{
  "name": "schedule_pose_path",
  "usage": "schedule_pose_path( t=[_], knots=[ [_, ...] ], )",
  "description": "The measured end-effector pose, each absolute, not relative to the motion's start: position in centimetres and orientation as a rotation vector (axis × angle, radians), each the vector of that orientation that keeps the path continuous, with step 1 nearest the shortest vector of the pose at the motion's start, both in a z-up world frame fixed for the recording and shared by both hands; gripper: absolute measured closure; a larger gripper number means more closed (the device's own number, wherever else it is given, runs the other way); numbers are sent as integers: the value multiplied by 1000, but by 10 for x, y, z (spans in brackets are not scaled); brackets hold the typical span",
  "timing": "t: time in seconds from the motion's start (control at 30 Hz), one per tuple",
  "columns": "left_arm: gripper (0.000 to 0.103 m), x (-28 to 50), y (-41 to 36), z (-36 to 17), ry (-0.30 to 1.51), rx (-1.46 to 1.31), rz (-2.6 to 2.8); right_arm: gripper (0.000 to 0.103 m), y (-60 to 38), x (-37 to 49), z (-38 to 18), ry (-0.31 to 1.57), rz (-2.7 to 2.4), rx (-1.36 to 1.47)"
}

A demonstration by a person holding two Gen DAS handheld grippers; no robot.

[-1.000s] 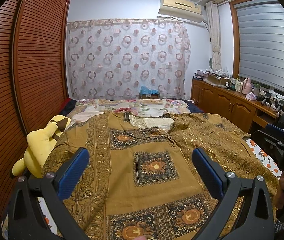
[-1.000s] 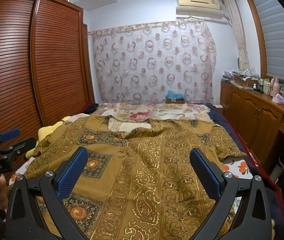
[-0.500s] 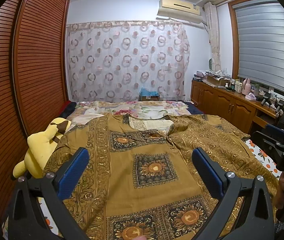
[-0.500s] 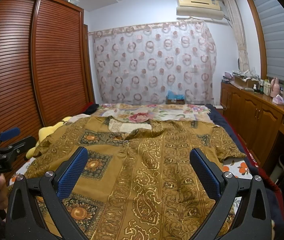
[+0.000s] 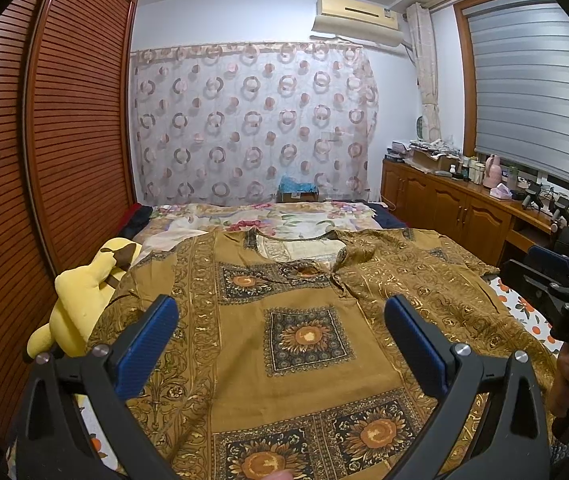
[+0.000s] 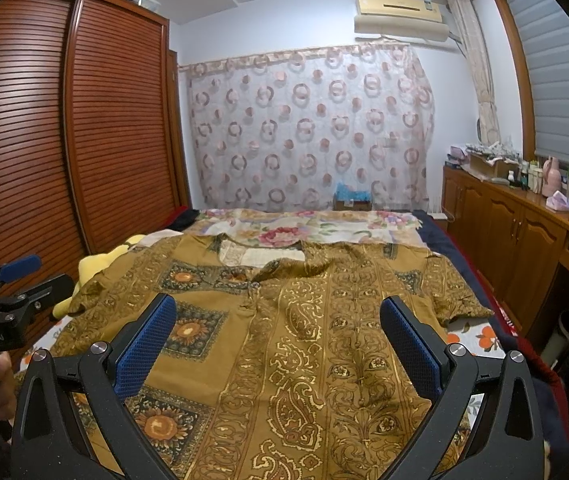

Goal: Fold small clothes

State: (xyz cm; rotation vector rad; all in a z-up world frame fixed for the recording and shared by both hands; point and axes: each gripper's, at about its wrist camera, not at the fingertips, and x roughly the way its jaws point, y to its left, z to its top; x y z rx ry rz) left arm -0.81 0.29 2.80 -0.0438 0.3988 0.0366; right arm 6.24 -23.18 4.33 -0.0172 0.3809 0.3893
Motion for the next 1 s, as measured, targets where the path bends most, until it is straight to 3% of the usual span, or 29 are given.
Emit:
schedule_pose_path(
  t=[1.0],
  knots=[
    [0,8,24,11,417,-35,103,0,-217,74,34,404,415,-11]
  ],
)
